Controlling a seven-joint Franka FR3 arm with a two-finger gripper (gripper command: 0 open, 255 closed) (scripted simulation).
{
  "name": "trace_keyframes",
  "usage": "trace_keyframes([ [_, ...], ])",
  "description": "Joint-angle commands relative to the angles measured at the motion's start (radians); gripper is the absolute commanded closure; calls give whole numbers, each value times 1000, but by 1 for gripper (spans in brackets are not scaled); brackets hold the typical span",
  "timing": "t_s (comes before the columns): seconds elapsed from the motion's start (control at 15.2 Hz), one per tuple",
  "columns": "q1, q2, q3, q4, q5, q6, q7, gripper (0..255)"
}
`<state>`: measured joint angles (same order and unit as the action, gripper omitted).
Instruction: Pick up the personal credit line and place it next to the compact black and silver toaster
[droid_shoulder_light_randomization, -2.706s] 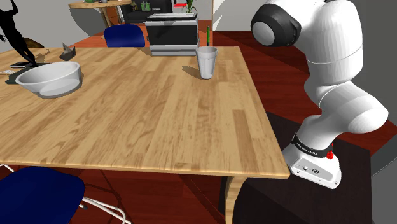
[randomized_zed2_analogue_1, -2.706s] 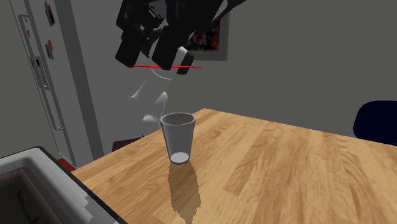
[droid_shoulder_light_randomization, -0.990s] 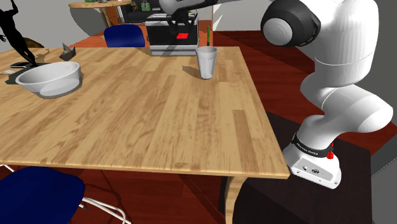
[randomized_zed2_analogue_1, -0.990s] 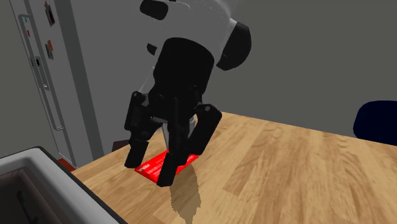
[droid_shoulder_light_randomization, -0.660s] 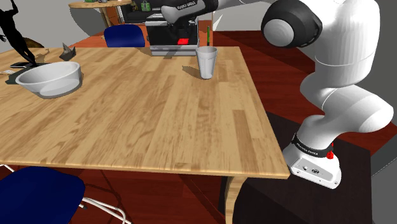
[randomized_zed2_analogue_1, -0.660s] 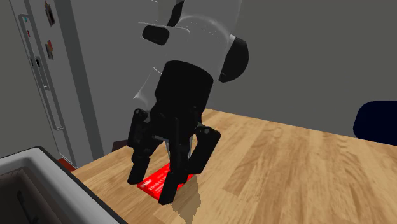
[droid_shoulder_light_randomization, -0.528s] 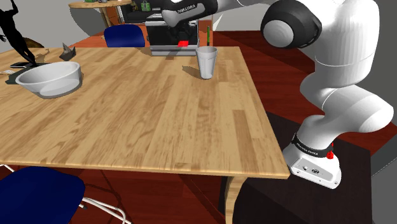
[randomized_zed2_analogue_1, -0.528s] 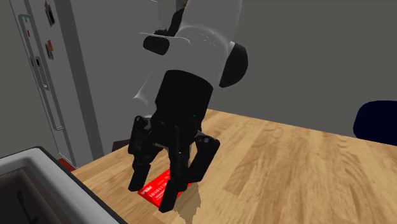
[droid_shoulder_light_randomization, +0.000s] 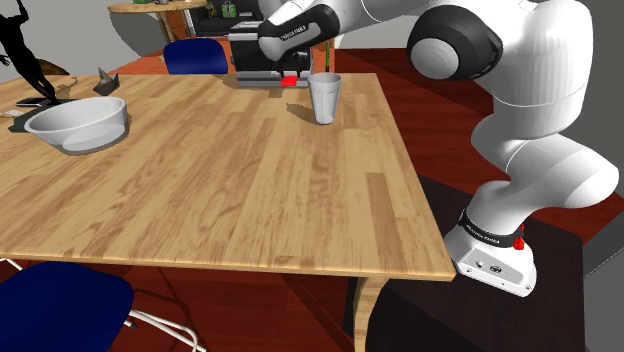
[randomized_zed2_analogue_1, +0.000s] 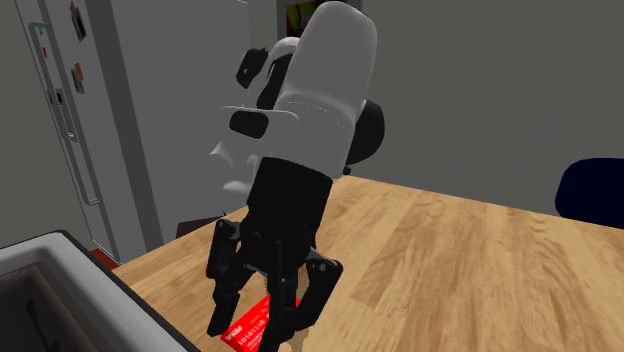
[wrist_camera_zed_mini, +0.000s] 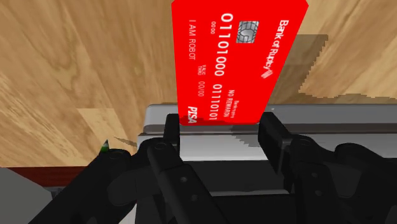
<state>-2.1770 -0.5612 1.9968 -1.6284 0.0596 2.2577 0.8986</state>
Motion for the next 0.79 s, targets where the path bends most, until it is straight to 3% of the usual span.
trace_keyframes([
  [0.0, 2, -6, 4, -19, 3, 21, 6, 255],
  [0.73, -12, -47, 39, -92, 28, 120, 22, 255],
])
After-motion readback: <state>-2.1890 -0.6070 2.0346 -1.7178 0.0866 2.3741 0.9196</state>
